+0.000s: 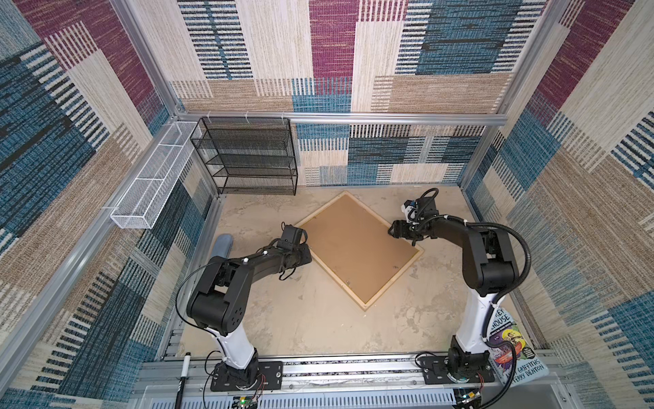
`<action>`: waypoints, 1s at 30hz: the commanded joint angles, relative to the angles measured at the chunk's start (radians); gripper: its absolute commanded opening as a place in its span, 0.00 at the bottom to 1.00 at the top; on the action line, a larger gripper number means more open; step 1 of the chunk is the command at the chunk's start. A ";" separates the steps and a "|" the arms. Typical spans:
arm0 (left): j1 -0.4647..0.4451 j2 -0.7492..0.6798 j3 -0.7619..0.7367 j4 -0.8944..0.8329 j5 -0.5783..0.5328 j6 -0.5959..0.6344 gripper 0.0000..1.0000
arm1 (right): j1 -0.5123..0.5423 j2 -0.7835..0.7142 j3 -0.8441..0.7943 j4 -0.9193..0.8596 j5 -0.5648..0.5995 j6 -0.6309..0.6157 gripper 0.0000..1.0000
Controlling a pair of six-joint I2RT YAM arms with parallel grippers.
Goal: Put the photo into the frame
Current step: 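Rotate the frame on the table with both grippers pushing its edges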
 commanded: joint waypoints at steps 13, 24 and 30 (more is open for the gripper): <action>0.000 0.105 0.143 -0.010 0.110 0.059 0.42 | 0.197 -0.310 -0.412 0.180 -0.005 0.182 0.77; 0.001 0.080 0.224 -0.005 0.029 0.135 0.45 | 0.197 -0.353 -0.405 0.158 0.069 0.177 0.78; 0.001 0.144 0.332 0.005 0.004 0.222 0.45 | 0.197 -0.412 -0.428 0.191 0.128 0.187 0.79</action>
